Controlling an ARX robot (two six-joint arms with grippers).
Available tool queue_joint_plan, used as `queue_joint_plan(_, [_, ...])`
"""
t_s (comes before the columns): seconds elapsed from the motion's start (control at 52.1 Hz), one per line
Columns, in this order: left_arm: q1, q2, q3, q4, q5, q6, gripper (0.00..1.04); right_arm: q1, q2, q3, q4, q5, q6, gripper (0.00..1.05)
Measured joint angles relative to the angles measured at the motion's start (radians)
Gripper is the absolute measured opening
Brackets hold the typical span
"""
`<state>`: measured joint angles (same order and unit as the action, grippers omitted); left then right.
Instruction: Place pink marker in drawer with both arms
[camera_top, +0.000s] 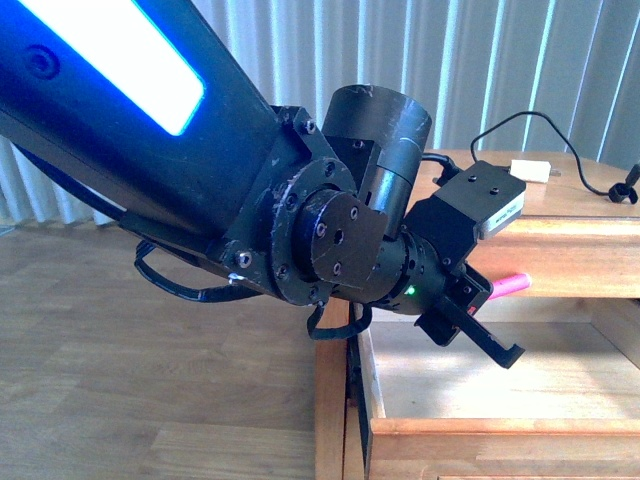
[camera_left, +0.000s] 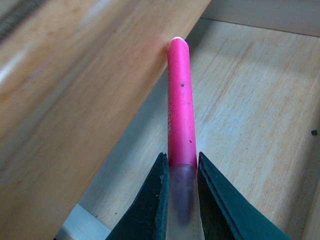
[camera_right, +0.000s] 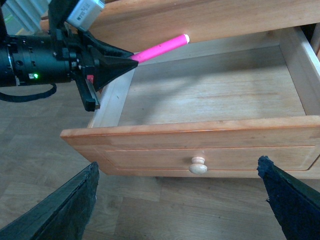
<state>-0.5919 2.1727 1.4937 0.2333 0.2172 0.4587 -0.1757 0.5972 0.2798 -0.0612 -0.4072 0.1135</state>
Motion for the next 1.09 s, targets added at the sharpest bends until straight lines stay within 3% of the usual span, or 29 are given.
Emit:
queue_joint_plan(0.173, [-0.012, 0.027, 0.008, -0.005, -0.005, -0.008, 0.16, 0.000, 0.000, 0.000, 0.000, 0.000, 0.000, 0.96])
queue_joint_plan(0.441, [-0.020, 0.023, -0.004, 0.014, -0.013, -0.010, 0.57, 0.000, 0.000, 0.000, 0.000, 0.000, 0.000, 0.96])
queue_joint_plan(0.499, [-0.022, -0.002, -0.031, 0.031, -0.024, -0.014, 0.69, 0.000, 0.000, 0.000, 0.000, 0.000, 0.000, 0.96])
queue_joint_plan(0.71, [-0.022, -0.127, -0.128, 0.073, -0.082, -0.026, 1.00, 0.000, 0.000, 0.000, 0.000, 0.000, 0.000, 0.96])
queue_joint_plan(1.093, [0.060, -0.546, -0.459, 0.208, -0.312, -0.109, 0.99, 0.000, 0.000, 0.000, 0.000, 0.000, 0.000, 0.96])
